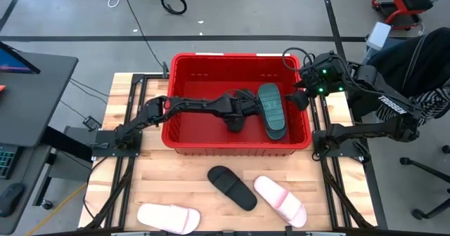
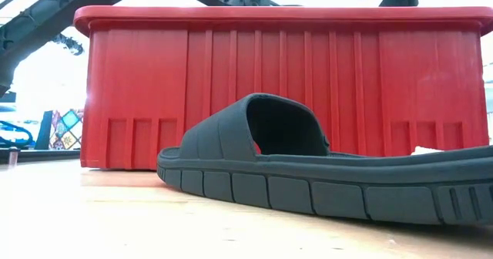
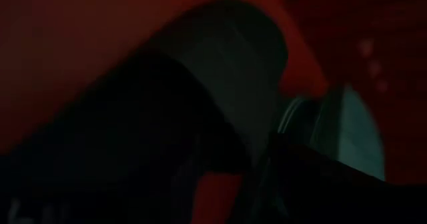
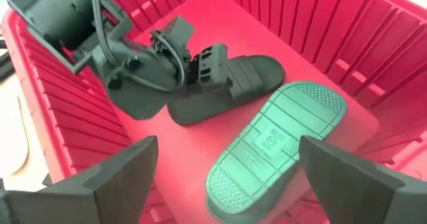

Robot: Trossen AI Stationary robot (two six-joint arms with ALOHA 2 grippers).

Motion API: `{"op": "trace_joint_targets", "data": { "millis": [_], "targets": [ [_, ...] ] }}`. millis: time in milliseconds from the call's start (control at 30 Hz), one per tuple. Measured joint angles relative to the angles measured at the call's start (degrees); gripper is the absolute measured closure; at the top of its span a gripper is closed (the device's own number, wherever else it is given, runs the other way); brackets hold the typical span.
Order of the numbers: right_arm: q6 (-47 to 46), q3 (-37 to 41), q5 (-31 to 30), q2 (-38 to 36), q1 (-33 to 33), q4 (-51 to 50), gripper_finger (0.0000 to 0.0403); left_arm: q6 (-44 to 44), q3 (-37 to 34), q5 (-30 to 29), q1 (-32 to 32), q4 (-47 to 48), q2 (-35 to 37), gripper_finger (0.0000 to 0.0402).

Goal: Pick and place slides into bin
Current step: Put the top black slides into the red bin

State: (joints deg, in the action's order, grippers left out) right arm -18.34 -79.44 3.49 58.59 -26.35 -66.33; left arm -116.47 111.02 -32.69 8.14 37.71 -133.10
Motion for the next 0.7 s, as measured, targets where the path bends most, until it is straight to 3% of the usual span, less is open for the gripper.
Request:
{"op": "trace_joint_targets", "data": {
  "millis": [133,300,567,700],
  "targets": [
    [1.4,0.0,0.0,0.0,0.0,-1.1,0.0034,5.0,0.0,4.8,0.0,0.7,0.8,0.0214],
    [3.4,0.0,0.0,0.0,0.0,-2.0,0.0034,13.4,0.0,5.3,-0.6,3.0,4.2,0.0208],
    [6.5,0.0,0.0,-0.2,0.0,-5.8,0.0034,38.4,0.1,5.7,1.9,20.9,13.5,0.0227],
    [6.6,0.0,0.0,-0.2,0.0,-5.9,0.0034,48.2,0.0,10.4,5.8,26.6,12.9,0.0244]
  ]
}}
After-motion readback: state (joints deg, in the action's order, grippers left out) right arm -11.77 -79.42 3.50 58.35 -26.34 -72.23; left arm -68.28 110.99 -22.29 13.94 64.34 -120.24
